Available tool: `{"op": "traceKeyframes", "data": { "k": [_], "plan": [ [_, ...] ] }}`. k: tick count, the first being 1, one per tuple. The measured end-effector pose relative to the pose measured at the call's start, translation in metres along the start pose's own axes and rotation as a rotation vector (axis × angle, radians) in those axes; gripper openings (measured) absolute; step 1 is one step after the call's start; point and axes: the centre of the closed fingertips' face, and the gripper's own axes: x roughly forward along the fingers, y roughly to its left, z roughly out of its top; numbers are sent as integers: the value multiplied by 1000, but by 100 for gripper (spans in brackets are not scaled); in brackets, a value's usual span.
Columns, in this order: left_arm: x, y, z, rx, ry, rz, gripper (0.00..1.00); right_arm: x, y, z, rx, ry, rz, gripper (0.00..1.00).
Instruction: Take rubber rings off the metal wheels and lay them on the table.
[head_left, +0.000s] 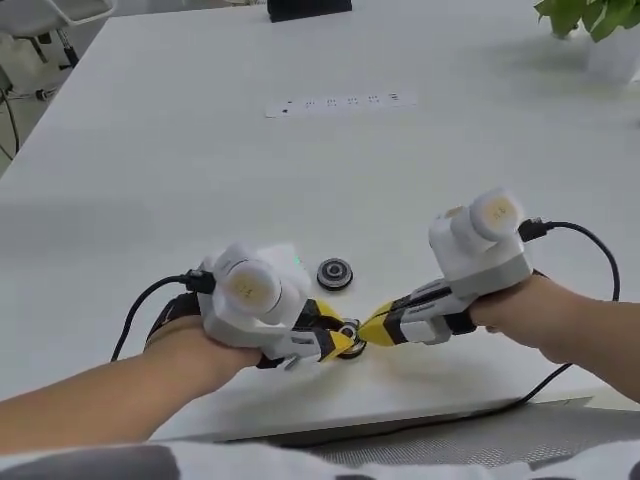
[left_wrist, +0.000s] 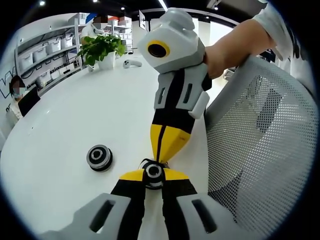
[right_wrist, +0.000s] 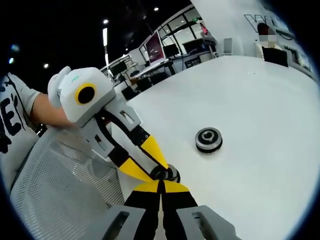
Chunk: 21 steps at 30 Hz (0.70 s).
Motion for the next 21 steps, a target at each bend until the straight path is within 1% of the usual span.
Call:
{"op": "traceKeyframes", "data": {
  "k": [4,6,7,8,10,12,13,14,15,19,21],
  "plan": [
    [0,0,0,-1,0,0,6,2,5,6,-5,-23,20,0],
    [0,0,0,-1,0,1,6,5,15,11,-18,-42,67,0],
    [0,0,0,-1,-2,1,6,5,10,11,-30,-36,34,0],
    [0,0,0,0,-2,0,6,4,10,8,-34,-28,47,0],
    [-1,0,0,0,-3,0,6,4,9,8,-11,-41,57,0],
    [0,0,0,2,-5,-1,7,2,6,6,-13,-42,57,0],
    [-1,-1,0,1,-6,-1,7,2,4,6,-17,-42,46,0],
    [-1,-1,0,3,-5,-1,7,0,-5,3,-44,-21,-2,0],
    [0,-1,0,11,-3,-1,7,1,-8,-1,-47,-6,-14,0],
    [0,-1,1,7,-11,-1,7,0,-8,-1,-48,-15,-12,0],
    [0,-1,1,-6,-16,-6,7,0,-6,1,-50,-21,-7,0]
  ]
}}
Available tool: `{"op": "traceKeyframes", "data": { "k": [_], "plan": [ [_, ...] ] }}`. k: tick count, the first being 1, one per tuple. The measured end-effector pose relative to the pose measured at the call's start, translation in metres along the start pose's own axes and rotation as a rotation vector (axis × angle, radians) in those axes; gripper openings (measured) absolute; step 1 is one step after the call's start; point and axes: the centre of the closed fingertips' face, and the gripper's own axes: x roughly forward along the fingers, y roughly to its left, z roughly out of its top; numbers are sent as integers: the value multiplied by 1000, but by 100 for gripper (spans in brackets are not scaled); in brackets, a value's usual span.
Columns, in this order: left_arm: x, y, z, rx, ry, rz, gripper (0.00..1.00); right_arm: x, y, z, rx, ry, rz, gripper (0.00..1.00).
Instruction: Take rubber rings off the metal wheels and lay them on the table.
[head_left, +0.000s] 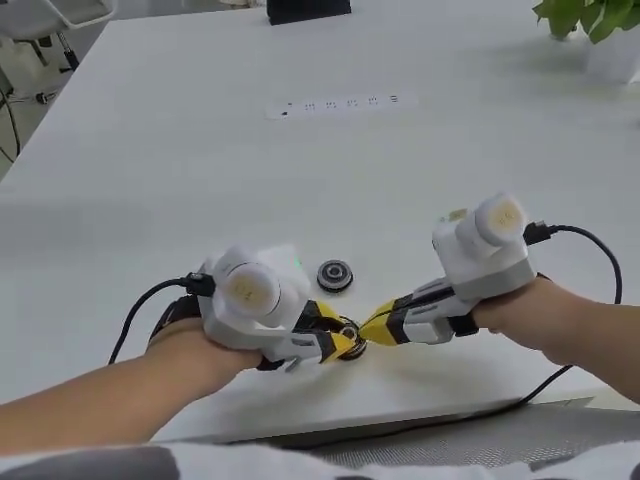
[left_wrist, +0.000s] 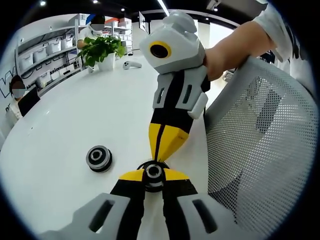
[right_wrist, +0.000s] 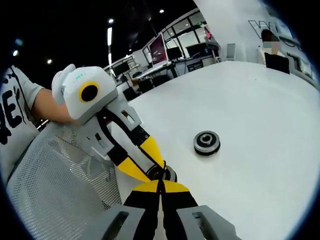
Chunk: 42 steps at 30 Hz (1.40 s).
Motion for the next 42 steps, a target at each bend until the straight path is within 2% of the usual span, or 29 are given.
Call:
{"op": "traceKeyframes", "data": {
  "k": [6,13,20,25,30,33,37,42],
  "plan": [
    [0,-3,1,-14,-7,-20,11,-1,-1,1,4,-7,3,0],
    [0,-6,2,-16,6,-42,16,-2,0,1,8,-14,11,0],
    [-8,-9,8,-33,-13,-60,18,-3,4,3,20,-23,22,0],
    [-14,-14,10,-33,-17,-79,23,-5,6,4,26,-30,26,0],
    [-22,-15,13,-41,-27,-76,26,-5,6,5,30,-34,30,0],
    [-22,-15,14,-42,-36,-77,29,-6,6,7,31,-43,36,0],
    [-29,-13,16,-45,-52,-71,32,-8,0,9,36,-52,41,0],
    [-38,-10,16,-66,-67,-64,40,-6,2,9,40,-56,48,0]
  ]
}}
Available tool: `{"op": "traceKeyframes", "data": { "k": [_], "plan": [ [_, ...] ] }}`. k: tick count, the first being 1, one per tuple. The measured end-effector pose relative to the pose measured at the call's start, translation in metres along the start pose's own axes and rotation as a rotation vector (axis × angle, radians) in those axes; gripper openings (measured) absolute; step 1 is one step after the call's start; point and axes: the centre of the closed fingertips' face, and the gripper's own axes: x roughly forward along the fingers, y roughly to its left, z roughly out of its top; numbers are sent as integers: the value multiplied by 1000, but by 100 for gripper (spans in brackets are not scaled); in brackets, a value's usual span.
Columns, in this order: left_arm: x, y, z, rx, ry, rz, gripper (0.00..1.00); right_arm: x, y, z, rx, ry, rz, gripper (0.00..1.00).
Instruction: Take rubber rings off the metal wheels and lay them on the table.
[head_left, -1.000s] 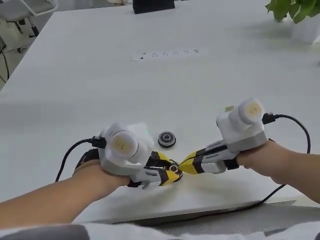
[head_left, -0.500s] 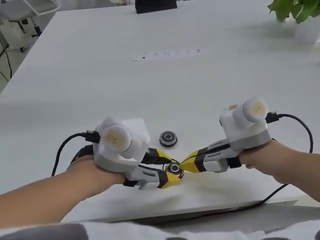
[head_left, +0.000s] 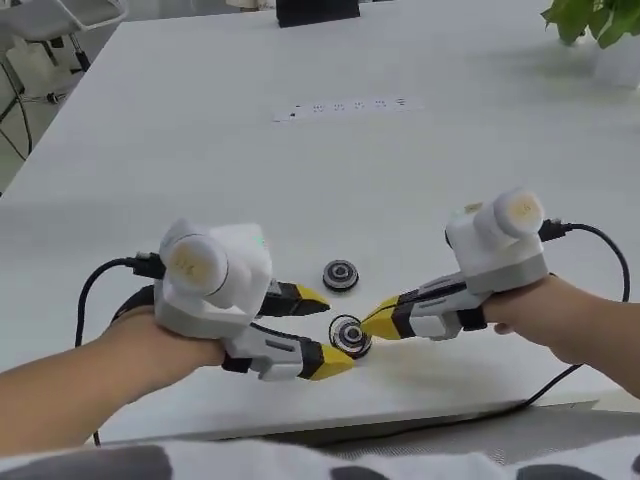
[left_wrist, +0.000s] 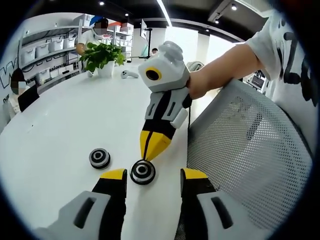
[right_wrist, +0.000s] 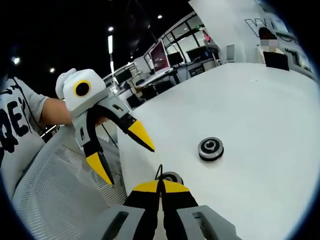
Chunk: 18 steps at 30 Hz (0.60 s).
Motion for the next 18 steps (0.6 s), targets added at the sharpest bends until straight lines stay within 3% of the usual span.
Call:
{"op": "traceKeyframes", "data": {
  "k": [10,18],
  "plan": [
    [-17,2,-7,-19,-13,9,49,1,5,8,0,-16,9,0],
    [-33,7,-5,-13,-38,39,57,6,10,14,-1,-20,24,0]
  ]
}}
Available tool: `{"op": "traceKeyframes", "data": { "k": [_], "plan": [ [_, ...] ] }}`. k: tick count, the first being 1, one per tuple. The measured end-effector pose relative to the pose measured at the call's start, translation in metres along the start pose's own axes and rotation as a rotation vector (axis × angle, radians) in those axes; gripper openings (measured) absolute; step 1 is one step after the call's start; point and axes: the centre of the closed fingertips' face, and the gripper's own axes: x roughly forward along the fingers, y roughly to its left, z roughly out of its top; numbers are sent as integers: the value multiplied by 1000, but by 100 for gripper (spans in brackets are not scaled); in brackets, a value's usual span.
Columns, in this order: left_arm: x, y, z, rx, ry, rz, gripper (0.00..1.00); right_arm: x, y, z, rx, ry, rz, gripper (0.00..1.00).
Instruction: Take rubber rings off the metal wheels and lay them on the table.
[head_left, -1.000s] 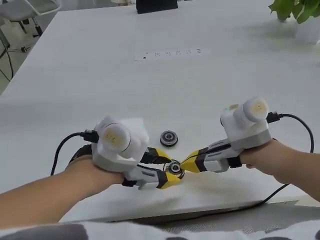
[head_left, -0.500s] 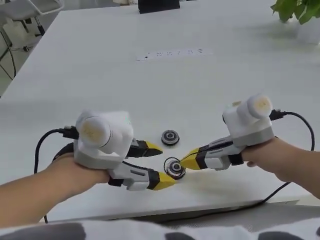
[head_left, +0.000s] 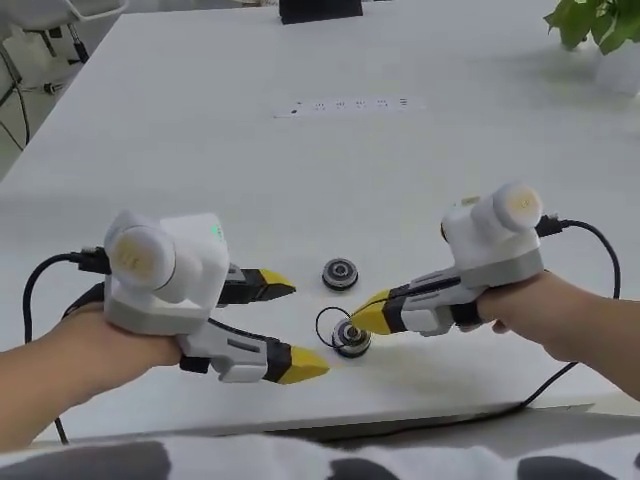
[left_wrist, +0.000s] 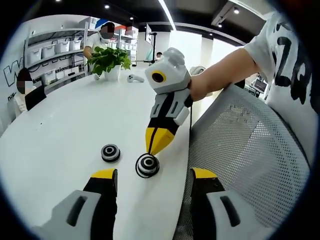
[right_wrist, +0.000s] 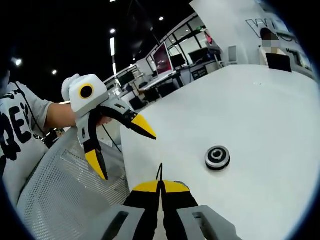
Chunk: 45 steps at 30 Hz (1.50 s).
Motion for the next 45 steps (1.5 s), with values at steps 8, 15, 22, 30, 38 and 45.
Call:
{"op": "traceKeyframes", "data": {
  "k": [8,15,22,30,38,45],
  "plan": [
    [-15,7,-5,-15,-11,34,60,10,5,8,-7,-4,9,0],
    [-23,12,-8,-42,-24,59,63,21,3,6,-18,20,9,0],
    [-30,17,-12,-62,-26,83,64,31,3,8,-23,31,0,0],
    [-34,20,-15,-74,-24,101,65,44,-2,7,-29,49,-5,0],
    [-34,21,-18,-85,-21,107,65,50,-6,3,-58,67,-40,0],
    [-35,20,-20,-88,-16,107,65,48,-14,3,-91,71,-87,0]
  ]
}}
